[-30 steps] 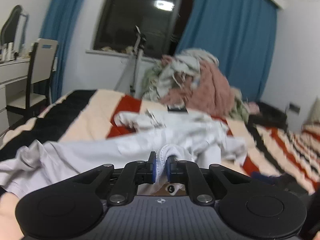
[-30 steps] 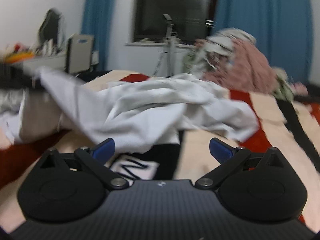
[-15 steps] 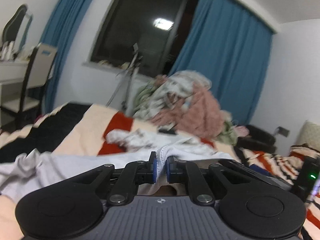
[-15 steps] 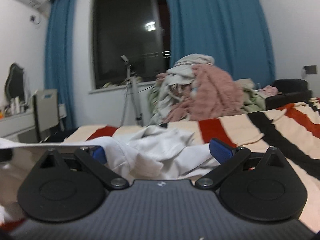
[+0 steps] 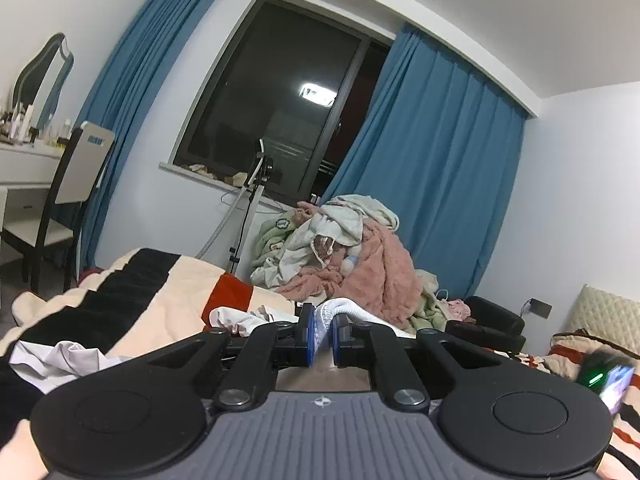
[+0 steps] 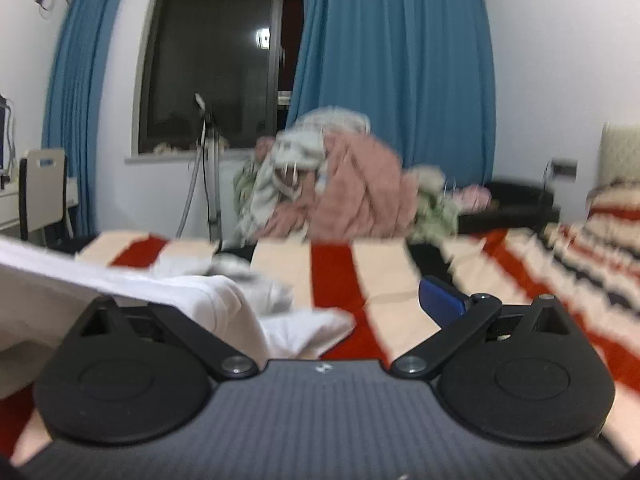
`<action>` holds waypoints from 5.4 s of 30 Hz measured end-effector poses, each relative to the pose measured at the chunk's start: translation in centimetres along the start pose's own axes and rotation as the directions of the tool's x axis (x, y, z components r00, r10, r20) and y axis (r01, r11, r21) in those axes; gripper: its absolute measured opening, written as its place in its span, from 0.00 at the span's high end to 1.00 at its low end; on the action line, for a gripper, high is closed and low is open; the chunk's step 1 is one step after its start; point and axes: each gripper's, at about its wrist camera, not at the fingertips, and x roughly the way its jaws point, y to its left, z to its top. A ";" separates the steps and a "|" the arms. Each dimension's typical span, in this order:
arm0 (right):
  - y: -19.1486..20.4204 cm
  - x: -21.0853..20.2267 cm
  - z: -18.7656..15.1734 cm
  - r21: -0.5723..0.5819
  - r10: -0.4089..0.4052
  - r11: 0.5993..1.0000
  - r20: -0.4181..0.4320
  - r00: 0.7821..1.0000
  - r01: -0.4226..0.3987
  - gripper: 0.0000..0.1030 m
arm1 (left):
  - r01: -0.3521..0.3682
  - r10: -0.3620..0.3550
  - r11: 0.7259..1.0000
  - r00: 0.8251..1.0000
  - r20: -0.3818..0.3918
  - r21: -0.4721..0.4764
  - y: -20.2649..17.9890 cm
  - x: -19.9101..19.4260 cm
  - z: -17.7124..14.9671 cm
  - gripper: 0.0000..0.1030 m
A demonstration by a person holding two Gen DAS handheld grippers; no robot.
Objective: Fold clothes
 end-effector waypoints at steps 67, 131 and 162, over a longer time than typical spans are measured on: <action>-1.2 -4.4 -7.2 -0.146 -0.154 0.982 -0.264 0.952 0.119 0.00 | -0.427 0.459 0.885 0.868 -0.189 0.187 -0.3 -0.4 -6.2 0.15; -0.9 45.2 3.4 -0.124 0.073 0.981 -0.490 0.869 -0.152 0.00 | -0.150 0.287 0.954 0.714 -0.639 0.261 8.1 66.4 -4.6 0.03; -3.1 3.7 6.3 0.117 0.205 0.974 -0.115 0.972 -0.192 0.55 | -0.119 0.178 0.967 0.949 -0.261 0.226 -3.6 19.9 1.4 0.02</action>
